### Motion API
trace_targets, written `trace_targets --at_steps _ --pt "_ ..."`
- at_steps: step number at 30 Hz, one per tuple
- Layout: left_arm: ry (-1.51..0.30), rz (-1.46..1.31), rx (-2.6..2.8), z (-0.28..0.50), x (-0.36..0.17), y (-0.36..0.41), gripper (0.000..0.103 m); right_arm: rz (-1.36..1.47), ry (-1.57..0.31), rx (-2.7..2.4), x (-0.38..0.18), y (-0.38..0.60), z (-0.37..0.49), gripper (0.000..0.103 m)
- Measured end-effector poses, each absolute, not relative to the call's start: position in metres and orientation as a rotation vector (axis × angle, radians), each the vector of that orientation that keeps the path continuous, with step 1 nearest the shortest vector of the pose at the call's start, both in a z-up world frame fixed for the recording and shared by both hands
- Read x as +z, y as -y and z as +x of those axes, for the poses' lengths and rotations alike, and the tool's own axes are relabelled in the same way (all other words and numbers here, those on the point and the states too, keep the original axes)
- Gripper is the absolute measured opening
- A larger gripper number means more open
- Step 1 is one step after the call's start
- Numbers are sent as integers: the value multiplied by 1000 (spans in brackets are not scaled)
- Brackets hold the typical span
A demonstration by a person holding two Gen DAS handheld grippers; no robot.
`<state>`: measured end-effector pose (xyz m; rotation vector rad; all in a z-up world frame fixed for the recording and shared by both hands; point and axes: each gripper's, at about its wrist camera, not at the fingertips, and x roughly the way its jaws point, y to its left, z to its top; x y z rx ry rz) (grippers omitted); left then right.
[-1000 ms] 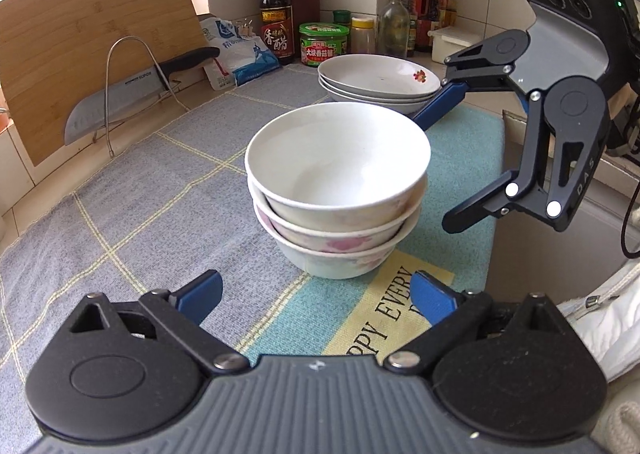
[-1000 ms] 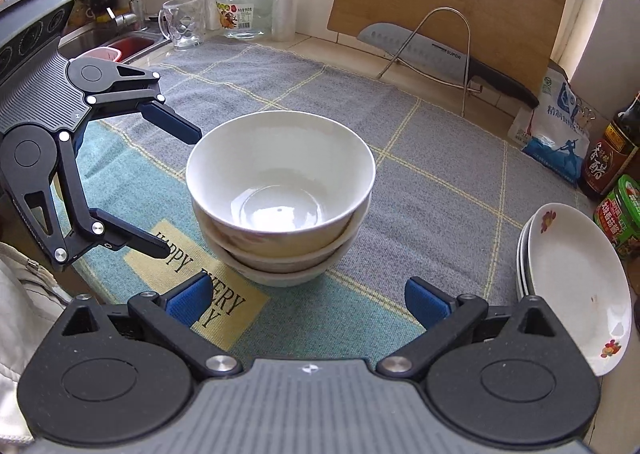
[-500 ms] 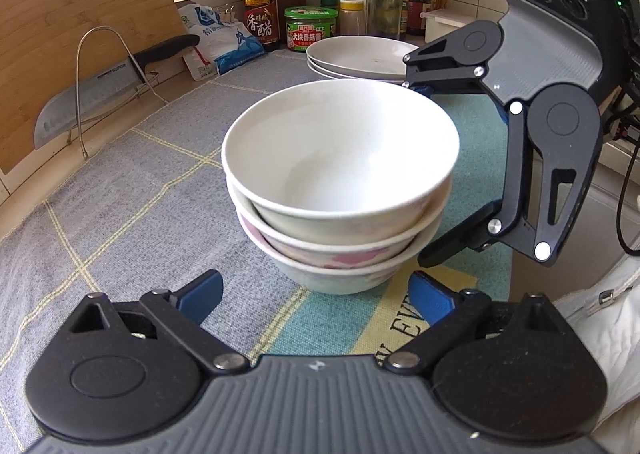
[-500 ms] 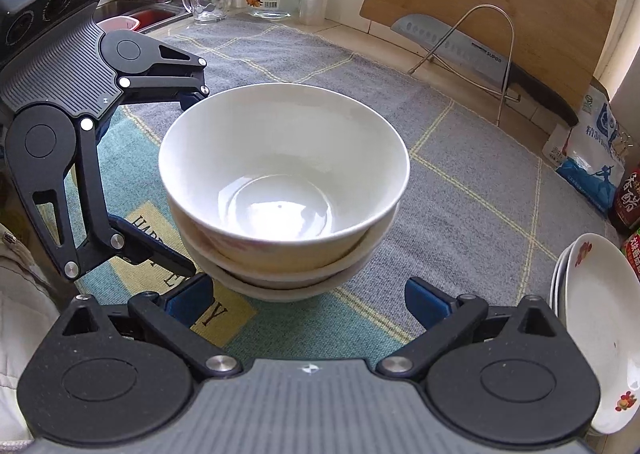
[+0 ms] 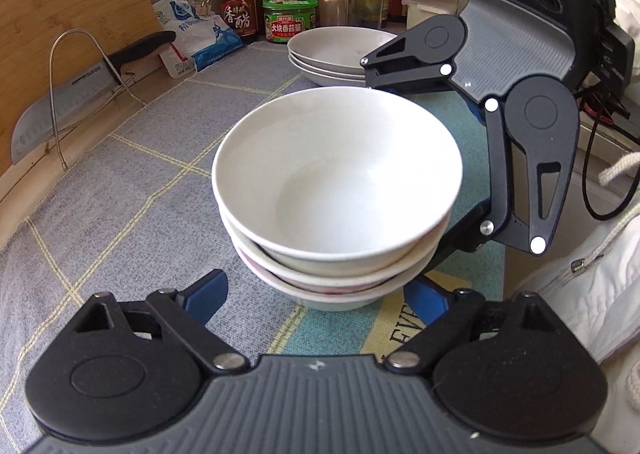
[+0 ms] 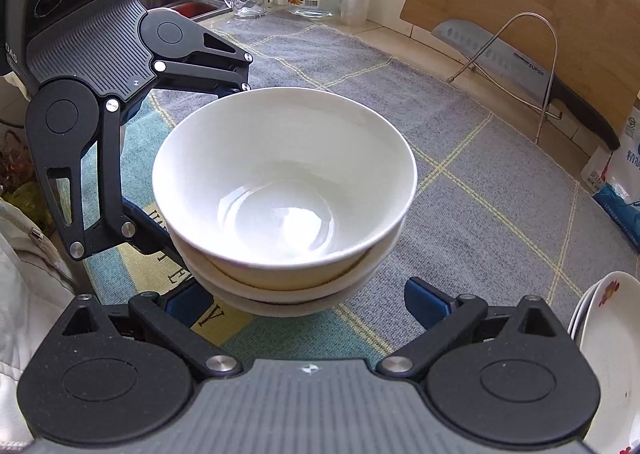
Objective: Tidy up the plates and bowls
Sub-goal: 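Lift and carry the bowl stack with both grippers onto the fruit-print plates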
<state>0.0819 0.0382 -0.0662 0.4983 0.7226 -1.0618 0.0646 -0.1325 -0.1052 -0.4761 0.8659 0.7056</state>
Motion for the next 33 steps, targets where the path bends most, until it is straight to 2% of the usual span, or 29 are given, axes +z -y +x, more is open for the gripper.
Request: trace_targets --at_steps 8,12,33 --pt "-704 556 -1142 86 -64 -36 87 -511 -866 776 -101 129 67 94" --pt "-701 572 -1176 87 -65 -35 82 -527 -859 813 -99 129 67 89" --pt "-682 575 -1268 100 -69 -34 87 -519 -891 847 -100 125 78 89"
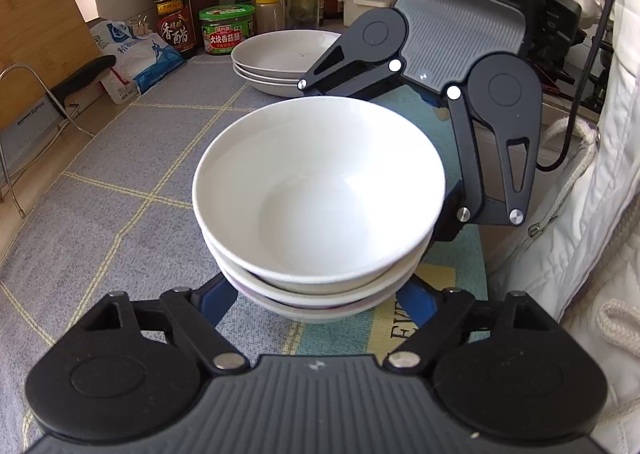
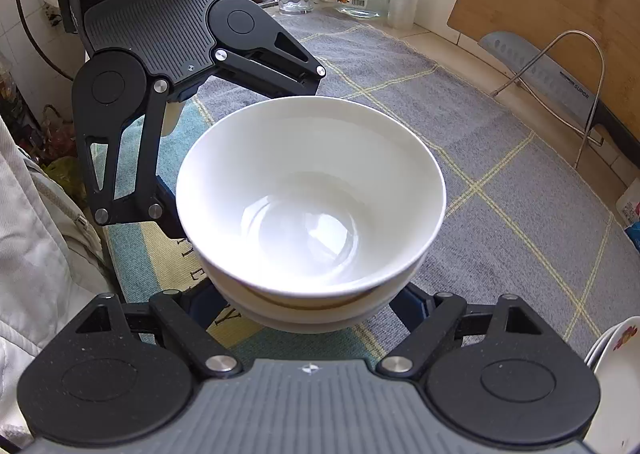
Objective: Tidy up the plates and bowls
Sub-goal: 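Lift and carry the bowl stack with both grippers onto the fruit-print plates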
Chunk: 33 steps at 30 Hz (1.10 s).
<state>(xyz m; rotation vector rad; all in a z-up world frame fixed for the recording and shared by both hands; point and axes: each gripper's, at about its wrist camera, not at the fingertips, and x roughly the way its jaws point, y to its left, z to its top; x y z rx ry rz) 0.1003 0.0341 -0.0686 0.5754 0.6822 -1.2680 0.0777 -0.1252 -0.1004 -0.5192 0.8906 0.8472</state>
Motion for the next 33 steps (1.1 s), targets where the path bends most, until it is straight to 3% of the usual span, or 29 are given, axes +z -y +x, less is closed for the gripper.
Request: trace_targets --at_steps 23,33 --pt "-696 548 -1286 103 -64 -30 86 -495 -937 822 -93 128 74 86" --pt "-679 537 -1222 99 -45 6 86 -519 -902 854 -68 162 79 86"
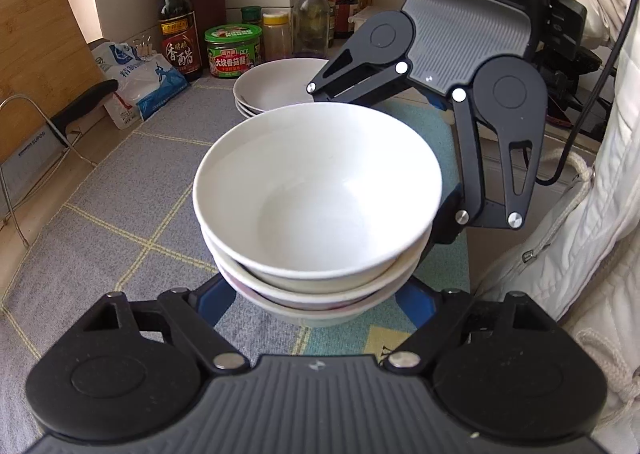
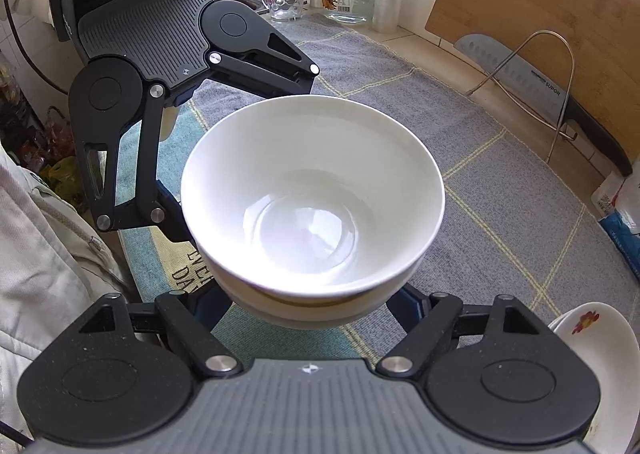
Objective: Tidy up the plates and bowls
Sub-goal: 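Lift and carry the bowl stack with both grippers onto the fruit-print plates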
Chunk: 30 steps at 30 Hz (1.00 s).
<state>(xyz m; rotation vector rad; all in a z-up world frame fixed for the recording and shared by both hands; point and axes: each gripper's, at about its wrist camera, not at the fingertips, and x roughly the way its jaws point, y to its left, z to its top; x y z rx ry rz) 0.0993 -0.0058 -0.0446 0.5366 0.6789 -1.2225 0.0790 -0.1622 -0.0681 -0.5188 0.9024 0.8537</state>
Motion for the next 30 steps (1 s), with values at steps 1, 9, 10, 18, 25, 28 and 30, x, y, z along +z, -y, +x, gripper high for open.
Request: trace_targets --at_steps 1,9,10,18,25,28,30 --pt "-677 530 -1216 100 -43 12 86 -525 -898 858 -64 169 81 86" --pt "-626 509 -1189 112 -37 64 86 -566 -860 855 -41 227 89 86" --pt "-620 509 -1189 114 -37 72 86 -570 -854 850 -39 236 90 86" --pt "-575 526 -1222 124 -33 133 86 -579 -833 786 -31 292 94 86" --pt "-538 563 -1258 139 -39 181 86 -567 -838 710 -36 337 111 86" --pt "-542 571 -1267 148 -44 197 86 -551 -845 690 -40 353 118 86" --pt "-553 573 -1270 154 -47 206 86 -537 -852 680 -45 361 124 86"
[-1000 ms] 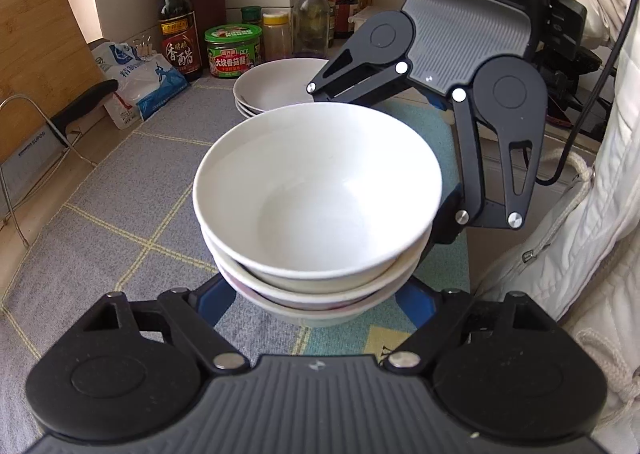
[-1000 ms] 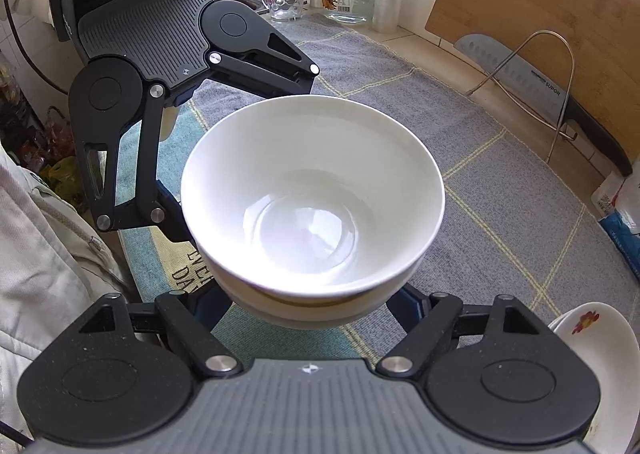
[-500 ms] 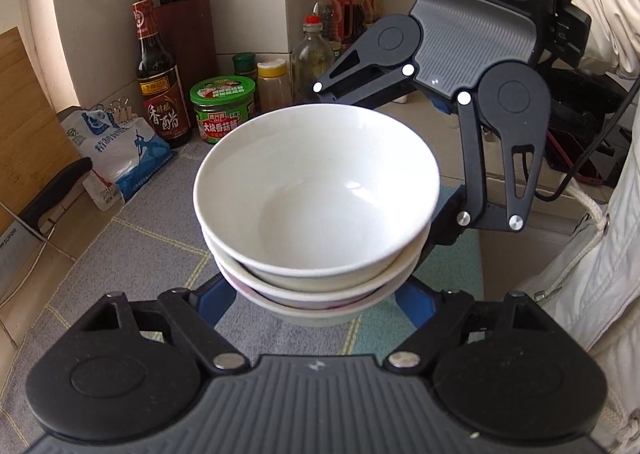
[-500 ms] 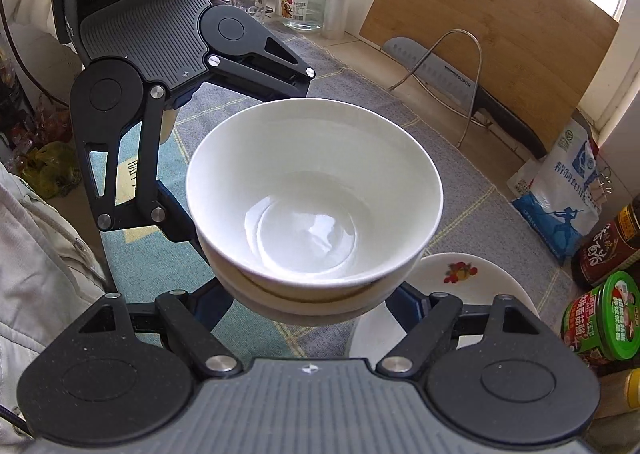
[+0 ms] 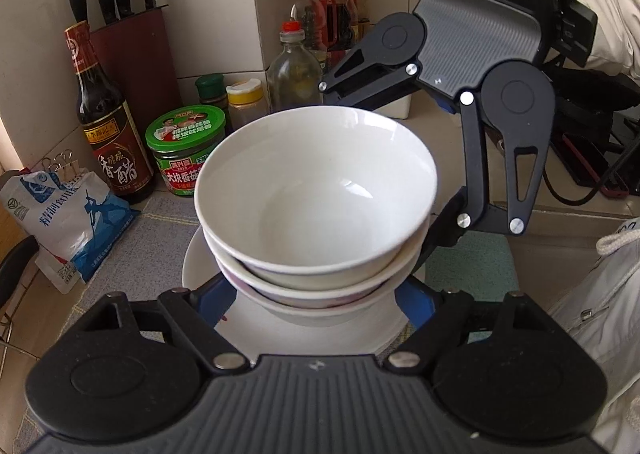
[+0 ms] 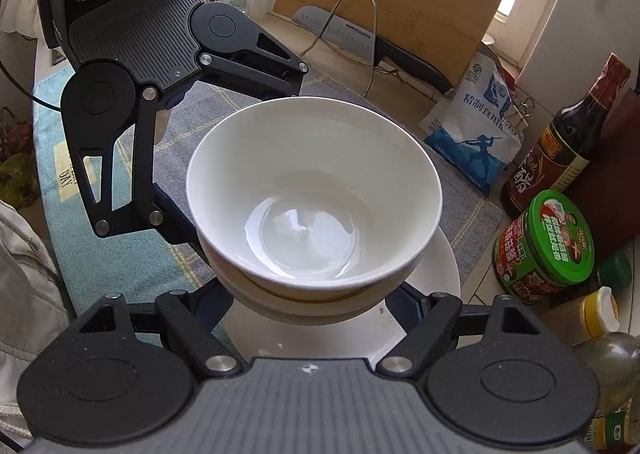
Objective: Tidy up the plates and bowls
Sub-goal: 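Lift and carry the bowl stack with both grippers onto the fruit-print plates, then lower the bowls onto the plate stack and open both grippers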
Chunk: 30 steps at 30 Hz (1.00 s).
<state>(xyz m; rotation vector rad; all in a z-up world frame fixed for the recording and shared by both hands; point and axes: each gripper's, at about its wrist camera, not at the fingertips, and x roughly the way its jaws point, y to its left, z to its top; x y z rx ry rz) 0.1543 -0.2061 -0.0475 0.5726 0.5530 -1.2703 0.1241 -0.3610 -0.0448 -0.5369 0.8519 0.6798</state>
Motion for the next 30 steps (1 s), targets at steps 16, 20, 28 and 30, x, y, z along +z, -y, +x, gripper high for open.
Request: trace_targets --at_steps 16,20,28,30 --pt "-617 538 -1236 176 -64 228 86 -505 -874 676 -64 380 140 86" --pt "-608 538 -1222 173 -64 227 86 -517 -870 674 -65 379 138 86" --pt "-503 497 -1176 152 -58 197 97 -437 -863 548 -55 377 122 103" --pt "-447 465 -1137 145 -51 182 100 -428 -862 487 -48 372 111 103"
